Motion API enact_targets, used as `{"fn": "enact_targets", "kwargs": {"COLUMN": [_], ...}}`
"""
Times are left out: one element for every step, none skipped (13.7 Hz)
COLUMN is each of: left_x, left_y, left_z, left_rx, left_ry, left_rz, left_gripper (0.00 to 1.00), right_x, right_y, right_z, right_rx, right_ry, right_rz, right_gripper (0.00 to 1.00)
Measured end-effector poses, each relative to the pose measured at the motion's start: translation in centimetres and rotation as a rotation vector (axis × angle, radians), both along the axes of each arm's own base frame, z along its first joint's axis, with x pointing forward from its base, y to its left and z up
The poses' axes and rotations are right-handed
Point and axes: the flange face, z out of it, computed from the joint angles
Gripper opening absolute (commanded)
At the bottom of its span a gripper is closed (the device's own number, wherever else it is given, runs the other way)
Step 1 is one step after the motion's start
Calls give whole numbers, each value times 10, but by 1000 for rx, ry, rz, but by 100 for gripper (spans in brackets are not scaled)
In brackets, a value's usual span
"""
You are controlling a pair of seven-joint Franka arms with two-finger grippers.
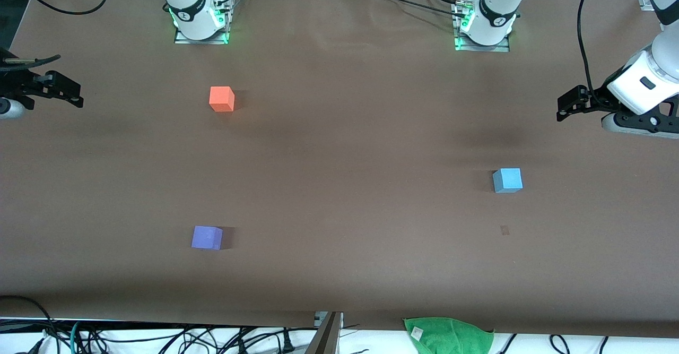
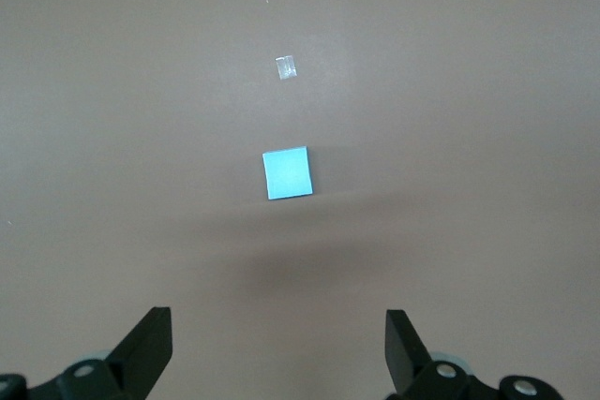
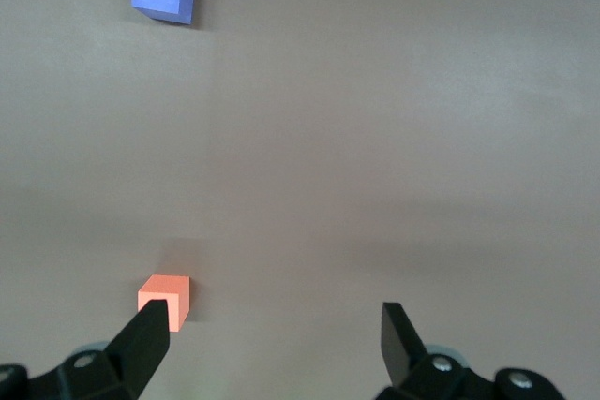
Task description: Place blue block between orange and purple blocks
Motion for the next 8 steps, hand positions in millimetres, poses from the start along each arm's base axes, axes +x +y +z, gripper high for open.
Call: {"fn": "enact_targets", "kwargs": {"left_x": [0, 1, 3, 5, 8, 10, 11, 12], "left_y": [0, -1, -1, -2, -2, -2, -3, -3], "left_z": [1, 3, 5, 6, 5, 4, 3, 3], "left_rx": [0, 0, 0, -1, -1, -1, -1, -1], "left_ry": [-1, -6, -11, -14, -15, -14, -13, -13], "left_rz": [0, -1, -2, -3, -3, -4, -4, -5], "left_gripper": [100, 100, 100, 100, 100, 100, 100, 100], "right_x": [0, 0, 0, 0, 0, 0, 0, 0], "right_y": [0, 0, 0, 0, 0, 0, 0, 0], "right_z": [0, 0, 0, 0, 0, 0, 0, 0], "right_rx": [0, 0, 0, 0, 0, 0, 0, 0], "right_ry": [0, 0, 0, 0, 0, 0, 0, 0], "right_rz": [0, 0, 0, 0, 0, -1, -1, -1], "right_gripper": [100, 100, 100, 100, 100, 100, 100, 100]}}
